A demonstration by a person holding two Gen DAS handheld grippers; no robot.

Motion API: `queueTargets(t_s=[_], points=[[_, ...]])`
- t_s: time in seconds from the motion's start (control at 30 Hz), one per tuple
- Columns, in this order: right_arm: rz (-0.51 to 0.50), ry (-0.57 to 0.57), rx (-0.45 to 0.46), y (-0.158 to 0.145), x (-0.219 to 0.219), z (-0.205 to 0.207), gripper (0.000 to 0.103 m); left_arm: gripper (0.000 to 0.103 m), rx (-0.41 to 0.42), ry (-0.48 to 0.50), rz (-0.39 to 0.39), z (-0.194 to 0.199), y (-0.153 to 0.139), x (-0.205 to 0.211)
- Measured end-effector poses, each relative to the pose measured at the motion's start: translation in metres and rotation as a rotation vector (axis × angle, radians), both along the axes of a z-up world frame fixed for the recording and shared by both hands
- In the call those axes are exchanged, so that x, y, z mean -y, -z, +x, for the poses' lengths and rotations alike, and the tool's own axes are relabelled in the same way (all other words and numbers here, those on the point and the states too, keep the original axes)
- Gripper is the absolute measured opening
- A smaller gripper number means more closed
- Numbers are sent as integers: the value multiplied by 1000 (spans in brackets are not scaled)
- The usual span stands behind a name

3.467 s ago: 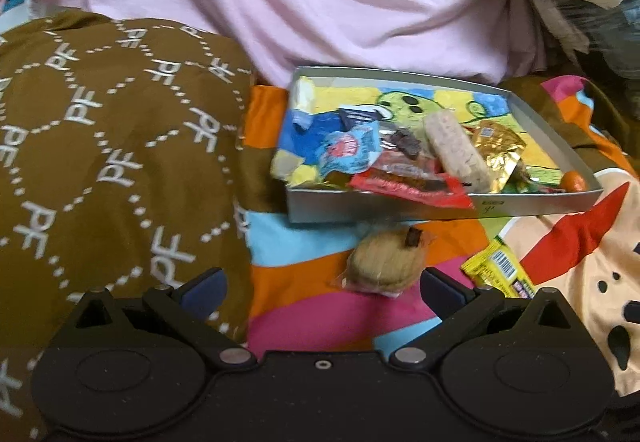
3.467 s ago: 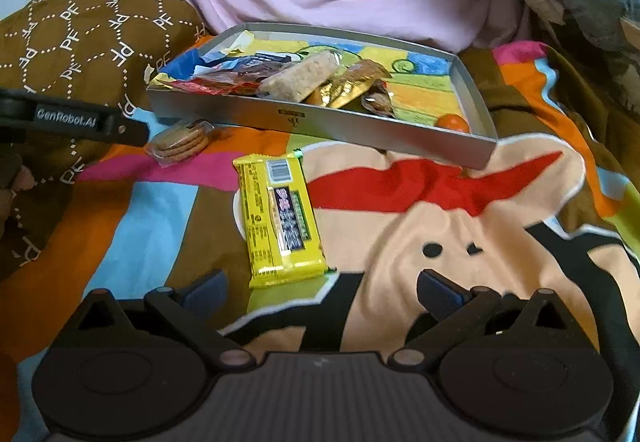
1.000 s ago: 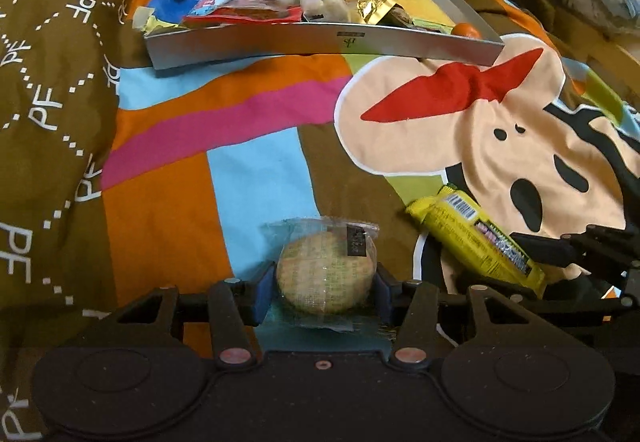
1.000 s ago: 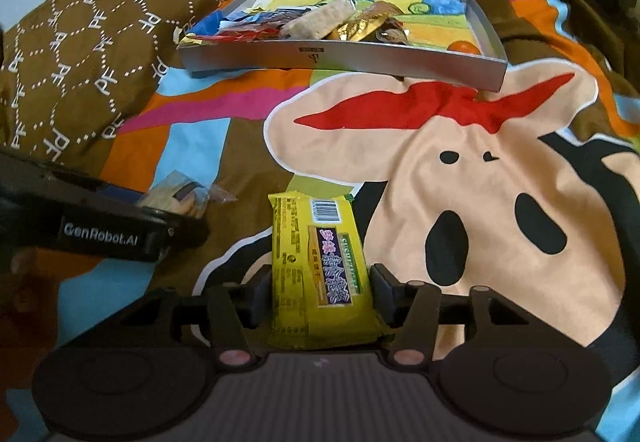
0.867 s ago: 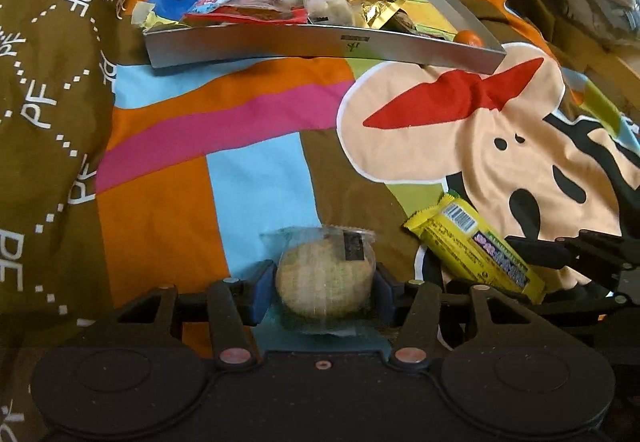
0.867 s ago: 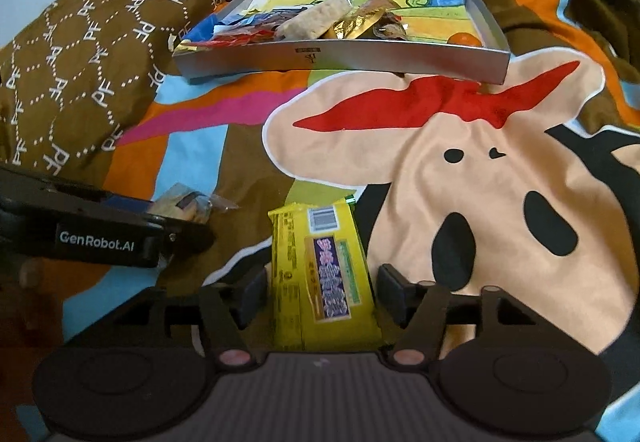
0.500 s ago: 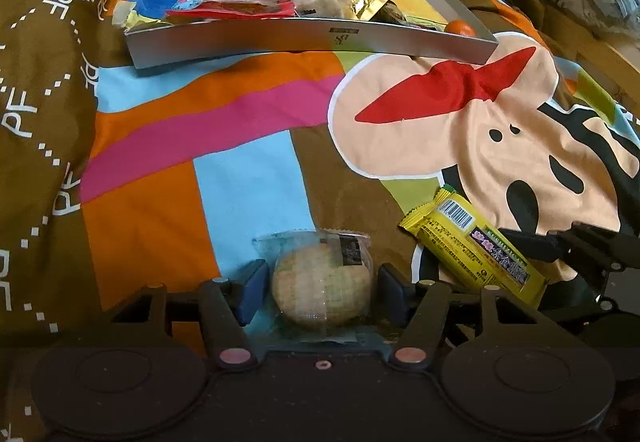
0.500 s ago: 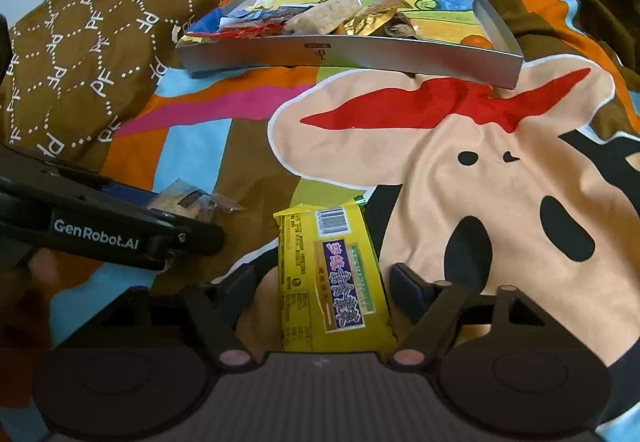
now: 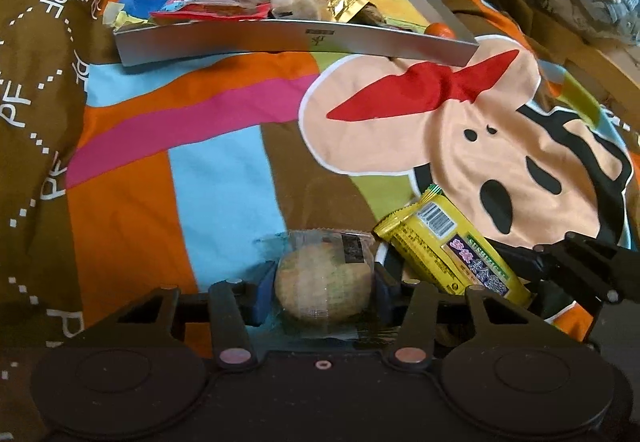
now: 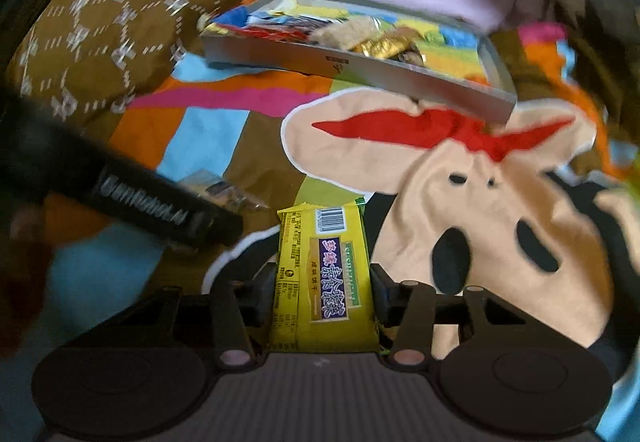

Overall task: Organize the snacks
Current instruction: 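Lift and carry the cookie with the left tool while the right tool carries the yellow bar toward the tray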

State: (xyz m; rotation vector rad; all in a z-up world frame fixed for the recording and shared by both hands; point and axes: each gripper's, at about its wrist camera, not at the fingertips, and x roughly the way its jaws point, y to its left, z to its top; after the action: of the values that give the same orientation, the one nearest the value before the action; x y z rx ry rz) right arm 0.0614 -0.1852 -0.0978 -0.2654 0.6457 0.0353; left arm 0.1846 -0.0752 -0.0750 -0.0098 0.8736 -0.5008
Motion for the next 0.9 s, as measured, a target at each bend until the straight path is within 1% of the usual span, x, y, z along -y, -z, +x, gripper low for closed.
queueTargets(t_s=[0.17,0.23,0.37,0.43,0.57,0.73,0.9], points=[[-199,-20,66,4,-11,-11,52,50,31,-27,-25,-3,-4,3],[-244,-14,90,4,-12,-11,52,50,52,-44,-32,-4,-7,2],[-303,-5,137,3,-11,-10,52,50,100,-80,-47,-4,-15,1],[-317,-6,162,1,-9,-11,52,50,105,-108,-69,-3,-19,-1],[-289,-4,220,-5,-5,-13,52,50,105,-153,-118,-1,-27,-6],[-291,-12,288,-14,-2,-14,52,51,133,-196,-122,6,-39,-12],[-291,-10,345,-32,7,-2,52,51,154,-221,-145,24,-58,-17]])
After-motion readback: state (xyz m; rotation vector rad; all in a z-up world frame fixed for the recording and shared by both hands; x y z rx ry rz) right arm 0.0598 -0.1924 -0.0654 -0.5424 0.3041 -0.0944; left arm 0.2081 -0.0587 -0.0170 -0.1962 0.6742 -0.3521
